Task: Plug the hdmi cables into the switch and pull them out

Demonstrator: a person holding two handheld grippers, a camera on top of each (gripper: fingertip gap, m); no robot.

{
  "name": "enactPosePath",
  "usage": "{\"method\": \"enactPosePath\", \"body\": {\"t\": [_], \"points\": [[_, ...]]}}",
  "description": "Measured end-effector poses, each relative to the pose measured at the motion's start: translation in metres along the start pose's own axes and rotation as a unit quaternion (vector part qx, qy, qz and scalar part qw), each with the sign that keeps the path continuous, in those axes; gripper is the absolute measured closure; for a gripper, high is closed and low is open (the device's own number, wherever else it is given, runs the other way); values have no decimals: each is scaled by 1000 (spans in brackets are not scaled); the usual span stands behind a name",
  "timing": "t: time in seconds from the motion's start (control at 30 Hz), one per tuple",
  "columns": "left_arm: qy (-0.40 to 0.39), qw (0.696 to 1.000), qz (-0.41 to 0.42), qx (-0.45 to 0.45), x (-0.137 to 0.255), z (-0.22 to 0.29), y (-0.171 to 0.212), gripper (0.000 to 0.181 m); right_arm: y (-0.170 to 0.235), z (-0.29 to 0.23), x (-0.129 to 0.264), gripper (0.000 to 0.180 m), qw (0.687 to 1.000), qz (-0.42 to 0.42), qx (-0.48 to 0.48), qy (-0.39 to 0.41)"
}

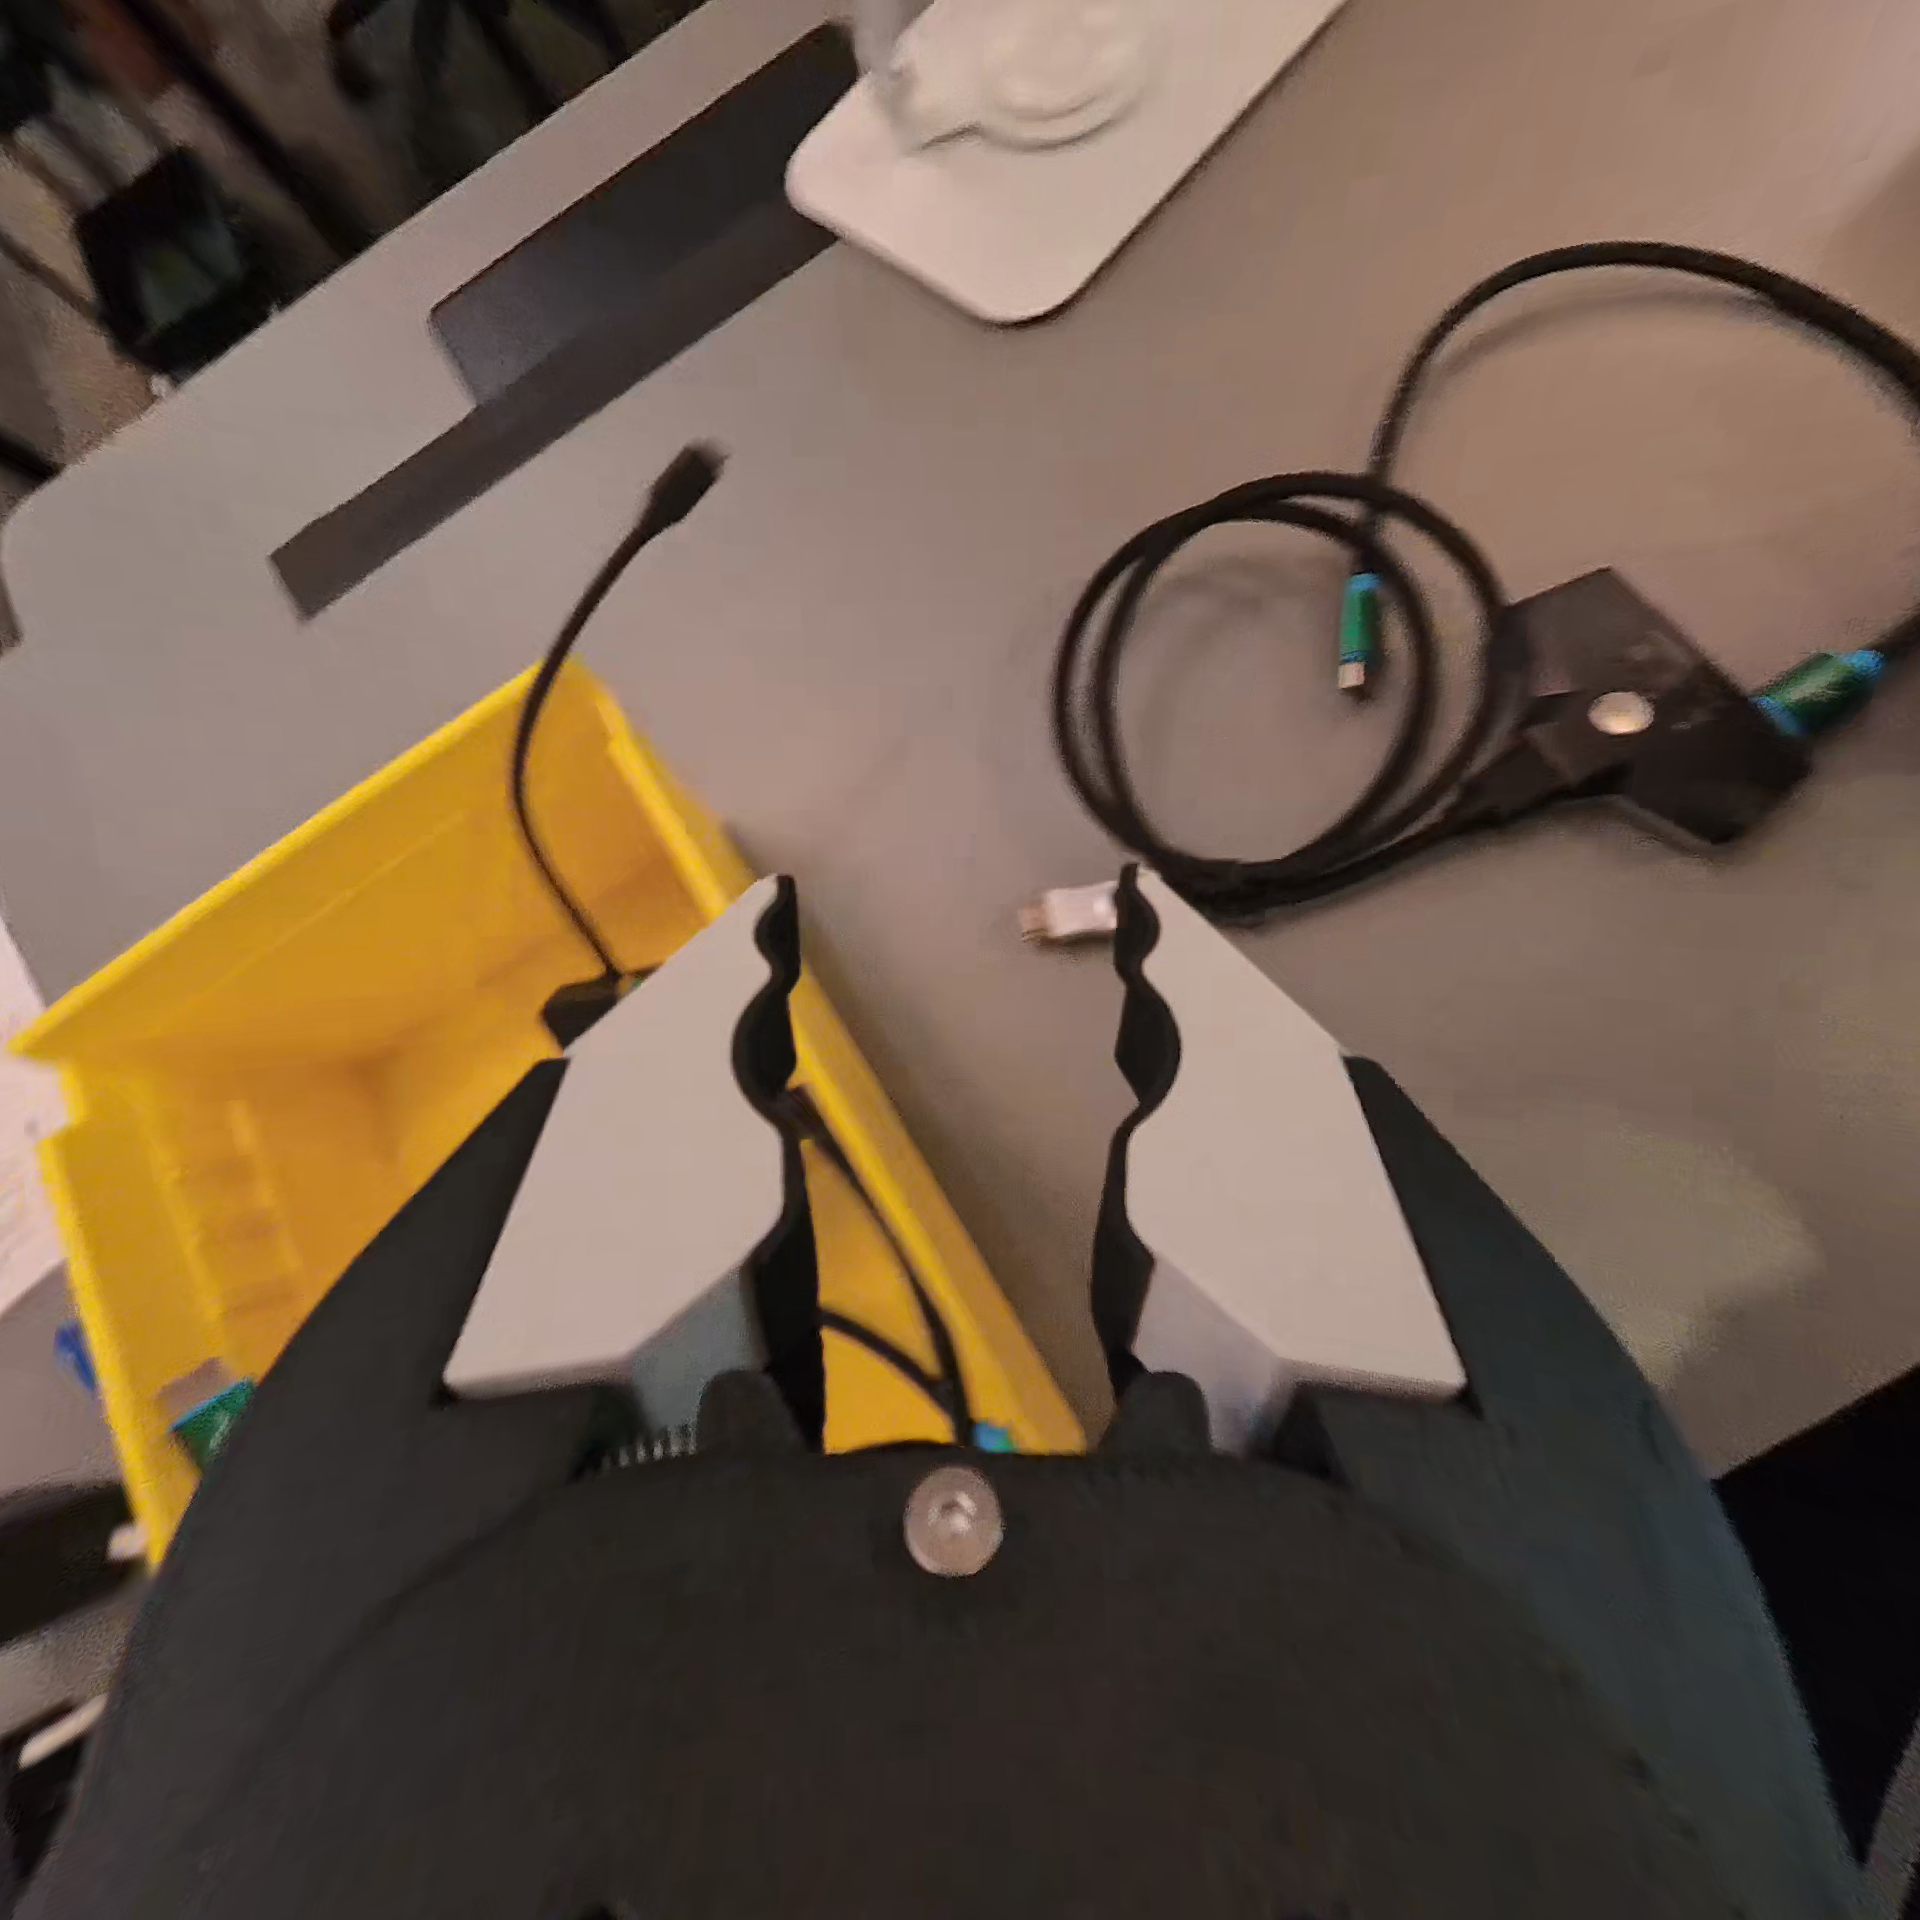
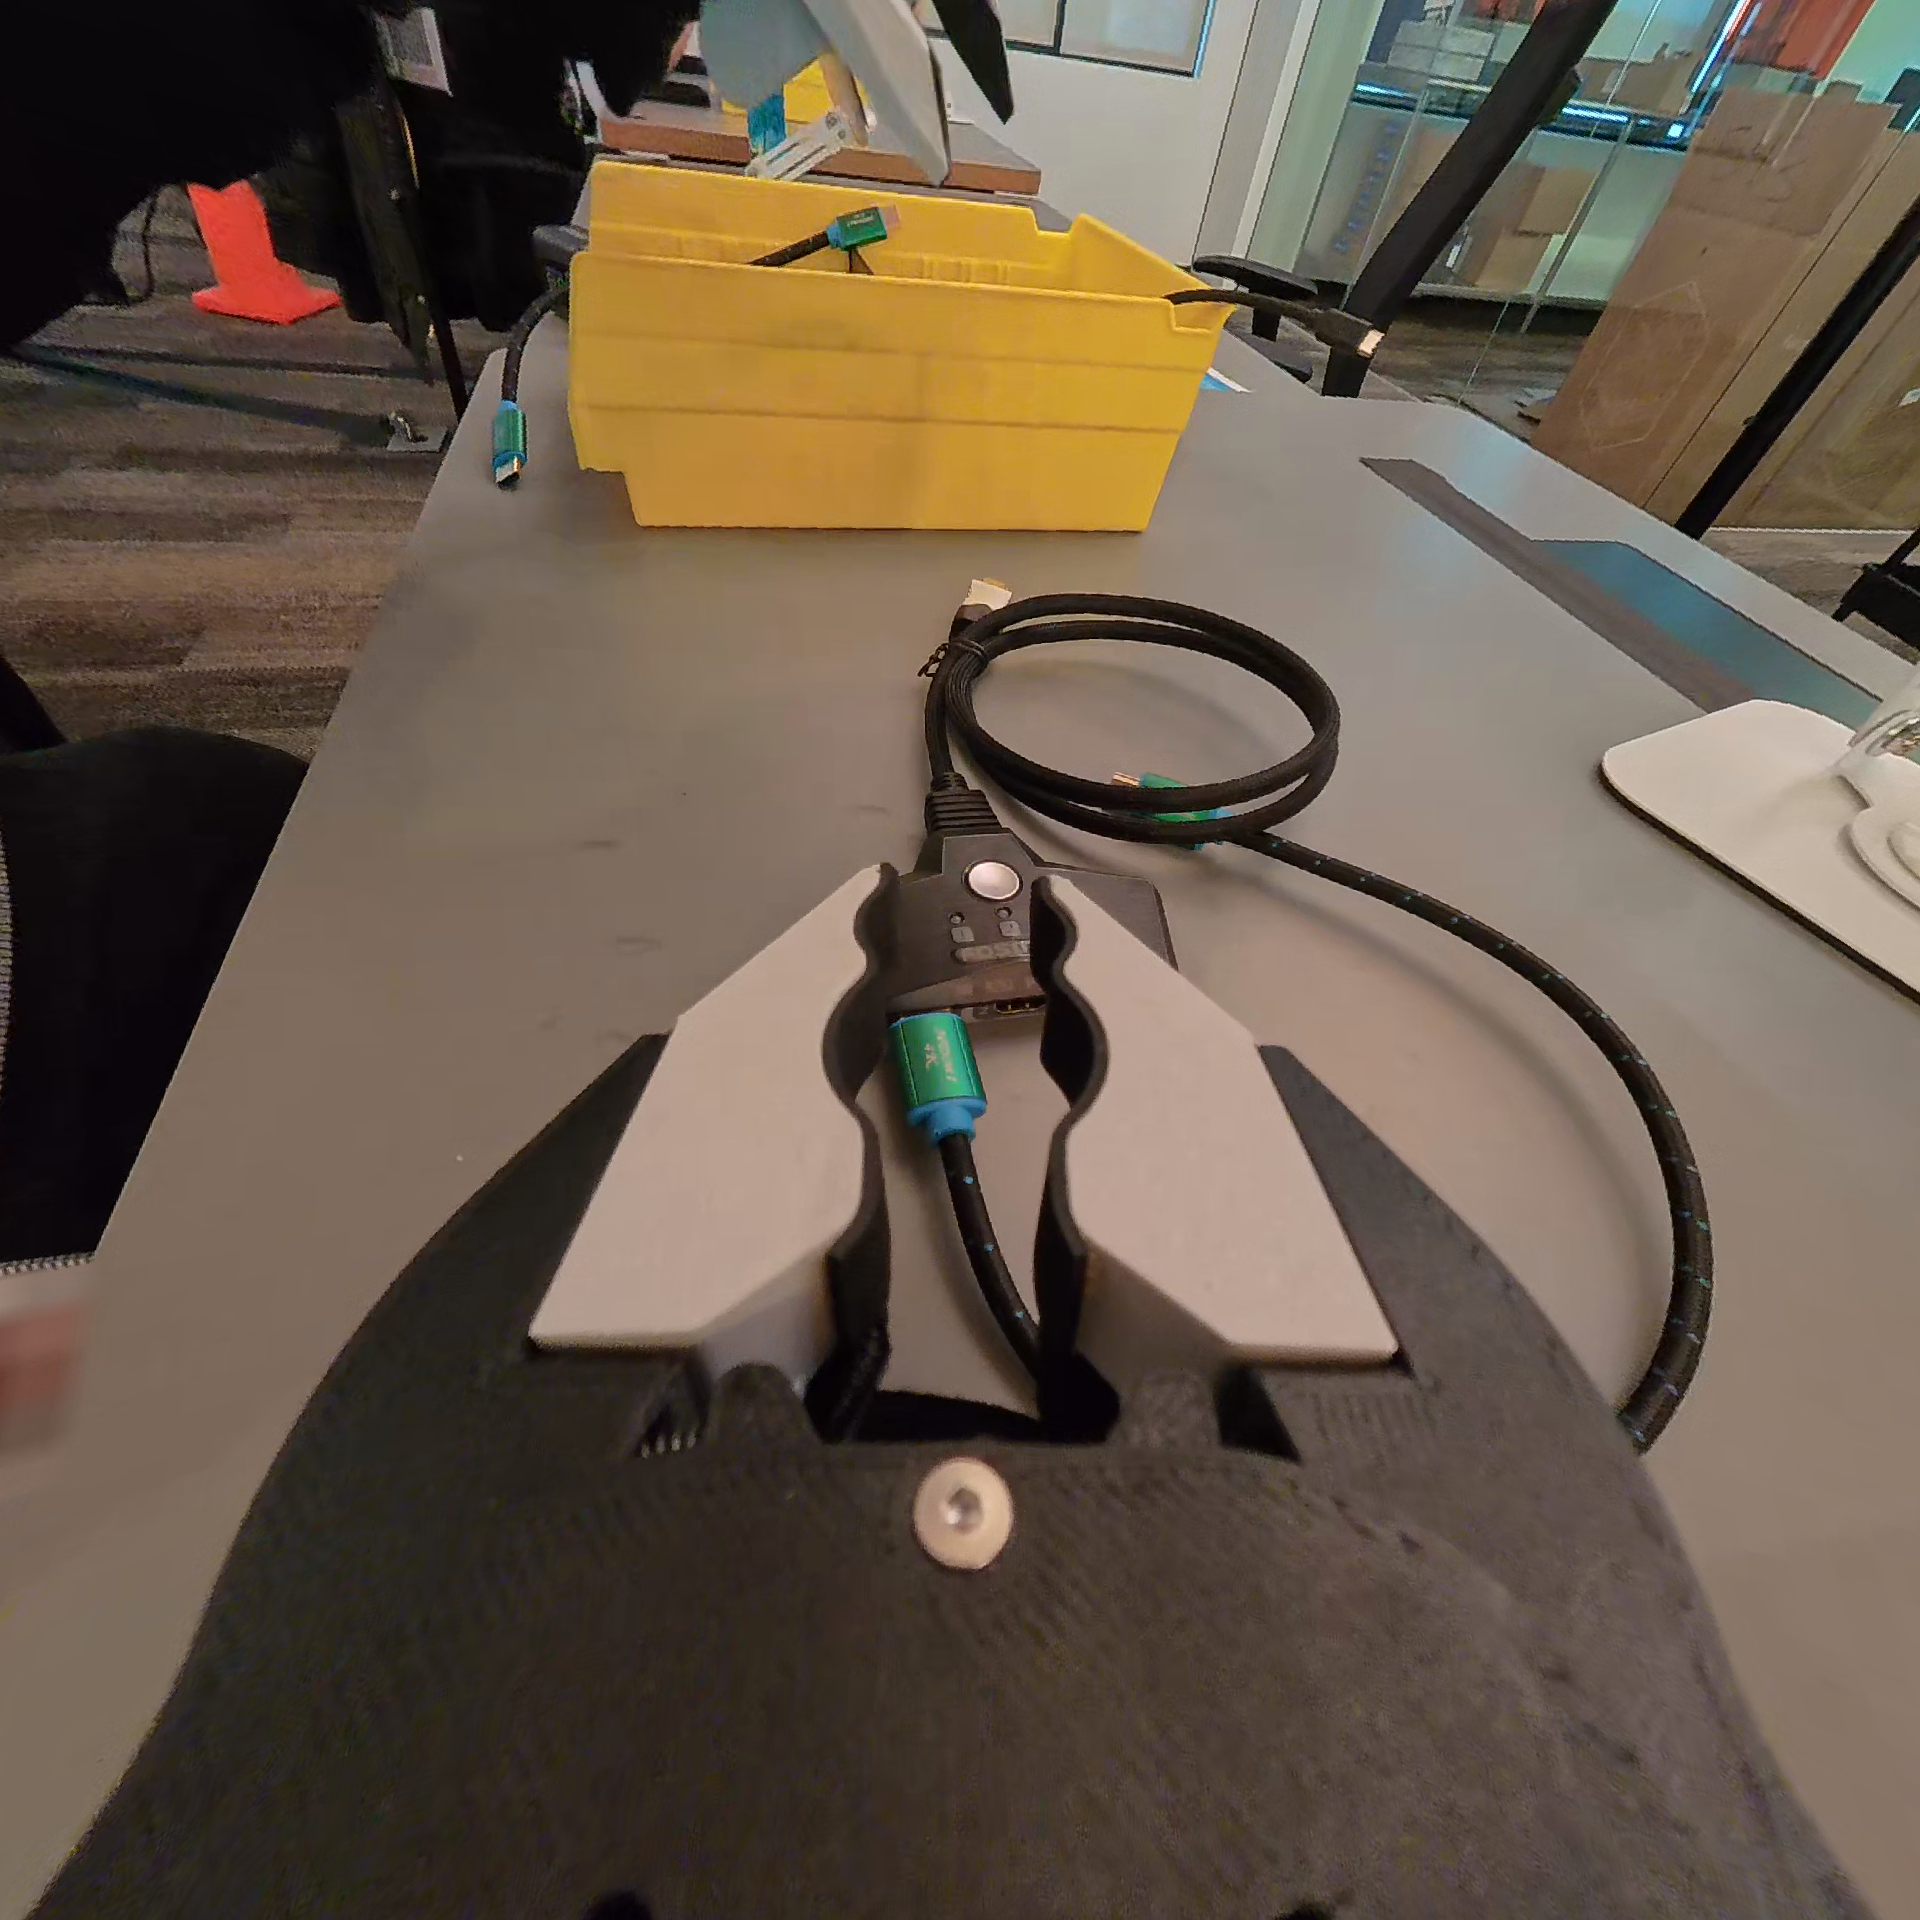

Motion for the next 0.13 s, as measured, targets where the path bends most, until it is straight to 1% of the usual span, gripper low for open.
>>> {"method": "enactPosePath", "body": {"t": [0.13], "points": [[-21, 998, -48, 32, -16, -48, 19, 124, 0, 0, 0, 158, 1000, -2, 2, -1]]}}
Point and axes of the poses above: each gripper's, where its closed fingertips meet, x back along the fingers, y out of its underside, z = x × y across the jaws, the point moved 4 cm from there along x, back along the fingers, and after that the axes turned 15 degrees about -z, right-handed, at the moved point
